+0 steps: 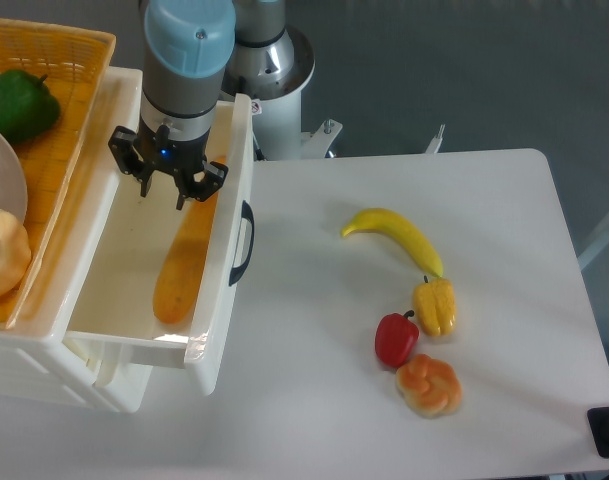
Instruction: Place the long bread in the upper white drawer
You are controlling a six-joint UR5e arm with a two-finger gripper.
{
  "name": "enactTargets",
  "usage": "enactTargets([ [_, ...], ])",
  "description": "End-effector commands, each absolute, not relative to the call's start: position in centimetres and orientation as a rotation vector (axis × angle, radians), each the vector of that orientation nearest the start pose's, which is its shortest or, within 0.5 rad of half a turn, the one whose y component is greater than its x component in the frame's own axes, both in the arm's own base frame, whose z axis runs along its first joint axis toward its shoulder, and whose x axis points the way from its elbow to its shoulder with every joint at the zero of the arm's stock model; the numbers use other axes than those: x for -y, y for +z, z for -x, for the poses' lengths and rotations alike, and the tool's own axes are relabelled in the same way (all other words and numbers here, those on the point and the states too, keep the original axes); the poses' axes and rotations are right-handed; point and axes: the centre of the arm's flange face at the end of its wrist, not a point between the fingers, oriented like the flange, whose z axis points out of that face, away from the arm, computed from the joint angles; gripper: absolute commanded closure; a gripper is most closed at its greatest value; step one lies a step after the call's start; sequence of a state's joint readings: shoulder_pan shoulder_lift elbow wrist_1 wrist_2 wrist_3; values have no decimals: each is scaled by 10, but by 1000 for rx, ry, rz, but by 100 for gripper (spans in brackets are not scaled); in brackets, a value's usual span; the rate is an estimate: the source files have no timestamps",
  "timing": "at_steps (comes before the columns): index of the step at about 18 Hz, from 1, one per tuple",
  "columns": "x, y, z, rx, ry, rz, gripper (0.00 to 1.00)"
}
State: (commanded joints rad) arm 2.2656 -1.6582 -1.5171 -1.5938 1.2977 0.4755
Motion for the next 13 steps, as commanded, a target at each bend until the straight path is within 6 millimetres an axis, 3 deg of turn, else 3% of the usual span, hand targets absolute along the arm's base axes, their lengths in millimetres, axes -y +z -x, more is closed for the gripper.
enactTargets([
  [2,-498,480,225,363,-373,2972,47],
  [6,-487,501,225,368,-339,2942,47],
  [11,-469,516,239,404,-308,2912,46],
  [13,-462,515,253,419,-297,2906,33],
])
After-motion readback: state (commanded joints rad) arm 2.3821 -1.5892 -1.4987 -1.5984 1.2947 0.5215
